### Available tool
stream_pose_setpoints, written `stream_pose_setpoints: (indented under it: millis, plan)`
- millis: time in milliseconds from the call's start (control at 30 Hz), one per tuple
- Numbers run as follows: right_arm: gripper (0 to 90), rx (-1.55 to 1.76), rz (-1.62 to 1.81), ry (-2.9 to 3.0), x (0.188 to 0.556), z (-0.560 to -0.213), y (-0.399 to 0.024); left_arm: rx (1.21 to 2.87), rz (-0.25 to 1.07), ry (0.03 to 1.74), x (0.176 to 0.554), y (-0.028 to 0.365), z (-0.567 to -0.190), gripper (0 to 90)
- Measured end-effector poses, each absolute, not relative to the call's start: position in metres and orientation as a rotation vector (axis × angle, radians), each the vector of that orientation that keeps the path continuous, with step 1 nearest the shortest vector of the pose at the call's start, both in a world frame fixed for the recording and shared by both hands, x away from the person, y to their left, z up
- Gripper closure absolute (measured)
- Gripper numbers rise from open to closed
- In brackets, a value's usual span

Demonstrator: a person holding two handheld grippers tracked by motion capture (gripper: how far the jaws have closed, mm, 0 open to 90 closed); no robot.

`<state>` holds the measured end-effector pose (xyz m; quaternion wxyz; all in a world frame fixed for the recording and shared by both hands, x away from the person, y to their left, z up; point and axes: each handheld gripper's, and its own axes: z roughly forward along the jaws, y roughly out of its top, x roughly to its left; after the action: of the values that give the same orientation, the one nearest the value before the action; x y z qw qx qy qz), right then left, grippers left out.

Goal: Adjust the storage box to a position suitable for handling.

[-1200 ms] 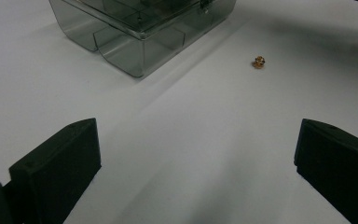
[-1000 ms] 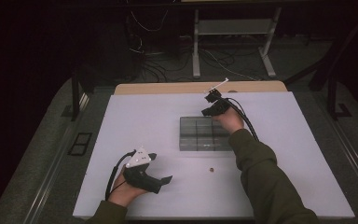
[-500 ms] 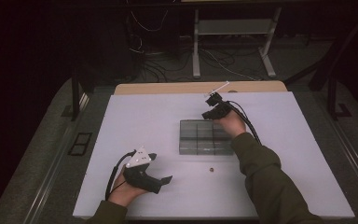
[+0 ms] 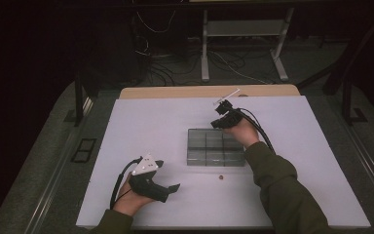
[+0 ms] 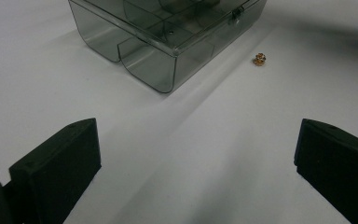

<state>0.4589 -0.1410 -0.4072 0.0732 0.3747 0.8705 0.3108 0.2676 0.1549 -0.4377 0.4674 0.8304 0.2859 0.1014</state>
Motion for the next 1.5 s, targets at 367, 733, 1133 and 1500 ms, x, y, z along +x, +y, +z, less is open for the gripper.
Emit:
stream_pose_setpoints:
  millis: [367, 733, 1133, 1500]
  plan:
    - [89.4, 1.089, 0.935, 2.636, 0.453, -0.407, -0.140, 2.037, 0.247, 0.702, 0.268, 0.155, -0.438, 0.0]
    - [76.2, 1.109, 1.108, 2.554, 0.446, -0.400, -0.150, 2.021, 0.238, 0.706, 0.268, 0.157, -0.439, 0.0]
    - [40.9, 1.065, 1.322, 2.475, 0.408, -0.401, -0.184, 2.054, 0.250, 0.696, 0.268, 0.156, -0.440, 0.0]
    - [34.6, 0.997, 1.390, 2.445, 0.371, -0.398, -0.208, 2.064, 0.263, 0.703, 0.266, 0.154, -0.440, 0.0]
